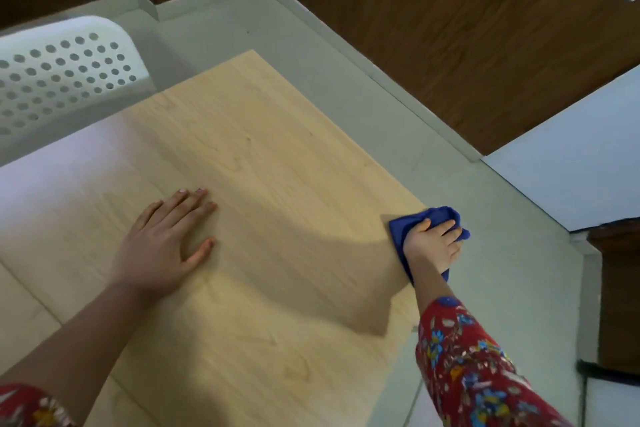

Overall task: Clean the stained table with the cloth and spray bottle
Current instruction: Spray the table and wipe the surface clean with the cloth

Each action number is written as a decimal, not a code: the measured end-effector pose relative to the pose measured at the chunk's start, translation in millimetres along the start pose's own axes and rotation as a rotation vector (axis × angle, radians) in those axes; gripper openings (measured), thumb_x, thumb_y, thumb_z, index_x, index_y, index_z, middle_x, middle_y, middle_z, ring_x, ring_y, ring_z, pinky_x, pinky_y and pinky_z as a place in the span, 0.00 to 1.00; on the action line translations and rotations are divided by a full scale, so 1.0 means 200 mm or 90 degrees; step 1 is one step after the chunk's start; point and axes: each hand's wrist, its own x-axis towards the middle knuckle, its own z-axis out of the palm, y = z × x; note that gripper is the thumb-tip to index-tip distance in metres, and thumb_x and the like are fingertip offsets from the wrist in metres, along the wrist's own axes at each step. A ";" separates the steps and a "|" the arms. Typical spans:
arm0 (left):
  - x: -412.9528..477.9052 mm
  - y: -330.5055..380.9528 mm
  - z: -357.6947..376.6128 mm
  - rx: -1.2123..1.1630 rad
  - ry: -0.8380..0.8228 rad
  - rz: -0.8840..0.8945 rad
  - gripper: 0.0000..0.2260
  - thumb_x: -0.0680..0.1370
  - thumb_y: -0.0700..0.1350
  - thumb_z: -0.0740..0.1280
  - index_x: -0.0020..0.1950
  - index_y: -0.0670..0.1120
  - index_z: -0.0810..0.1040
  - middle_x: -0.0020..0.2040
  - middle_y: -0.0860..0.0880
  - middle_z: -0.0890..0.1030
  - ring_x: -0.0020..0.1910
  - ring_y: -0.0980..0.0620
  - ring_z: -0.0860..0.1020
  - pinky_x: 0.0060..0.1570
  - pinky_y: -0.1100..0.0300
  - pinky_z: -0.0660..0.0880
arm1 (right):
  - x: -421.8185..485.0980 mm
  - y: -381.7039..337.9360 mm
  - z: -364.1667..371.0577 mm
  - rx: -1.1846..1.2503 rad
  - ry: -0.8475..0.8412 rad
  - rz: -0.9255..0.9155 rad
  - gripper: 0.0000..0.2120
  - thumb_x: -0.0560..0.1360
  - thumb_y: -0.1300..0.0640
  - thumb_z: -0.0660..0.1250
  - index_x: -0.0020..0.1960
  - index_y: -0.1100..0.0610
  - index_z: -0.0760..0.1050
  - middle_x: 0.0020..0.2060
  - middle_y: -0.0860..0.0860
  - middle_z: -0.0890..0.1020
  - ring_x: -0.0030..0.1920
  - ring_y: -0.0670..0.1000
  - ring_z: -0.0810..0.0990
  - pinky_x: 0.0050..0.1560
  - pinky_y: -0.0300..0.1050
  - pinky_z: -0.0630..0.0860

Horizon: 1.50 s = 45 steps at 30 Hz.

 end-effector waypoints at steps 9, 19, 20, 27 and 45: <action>-0.01 0.02 -0.01 0.016 0.079 -0.215 0.30 0.78 0.61 0.49 0.78 0.50 0.57 0.80 0.54 0.51 0.79 0.53 0.49 0.75 0.51 0.43 | -0.34 -0.59 0.18 -0.090 -0.024 -0.175 0.31 0.81 0.44 0.48 0.79 0.56 0.47 0.79 0.54 0.48 0.78 0.59 0.46 0.75 0.61 0.45; 0.02 -0.01 -0.01 -0.014 0.116 -0.386 0.31 0.79 0.59 0.46 0.80 0.46 0.51 0.80 0.50 0.49 0.79 0.53 0.45 0.76 0.47 0.41 | -0.52 -1.75 0.47 -0.127 -0.121 -0.577 0.28 0.80 0.37 0.45 0.78 0.40 0.45 0.78 0.40 0.46 0.78 0.59 0.38 0.66 0.76 0.36; 0.02 -0.02 0.00 -0.014 0.115 -0.387 0.31 0.79 0.59 0.46 0.80 0.46 0.51 0.80 0.49 0.49 0.79 0.53 0.44 0.76 0.47 0.41 | -0.50 -1.82 0.48 -0.133 -0.130 -0.600 0.29 0.79 0.35 0.45 0.77 0.38 0.46 0.78 0.39 0.46 0.77 0.60 0.38 0.64 0.78 0.36; 0.04 -0.03 0.02 0.020 0.122 -0.390 0.30 0.79 0.57 0.47 0.79 0.44 0.55 0.80 0.47 0.53 0.79 0.51 0.49 0.76 0.49 0.43 | -0.43 -2.05 0.52 -0.175 -0.128 -0.696 0.28 0.82 0.42 0.44 0.80 0.50 0.46 0.79 0.49 0.47 0.78 0.56 0.43 0.74 0.65 0.41; 0.04 -0.02 0.02 0.016 0.102 -0.394 0.31 0.79 0.56 0.45 0.79 0.44 0.53 0.80 0.47 0.51 0.79 0.50 0.47 0.76 0.44 0.46 | -0.58 -1.94 0.52 -0.083 -0.123 -0.867 0.26 0.82 0.52 0.52 0.78 0.56 0.55 0.78 0.53 0.56 0.78 0.53 0.52 0.77 0.53 0.48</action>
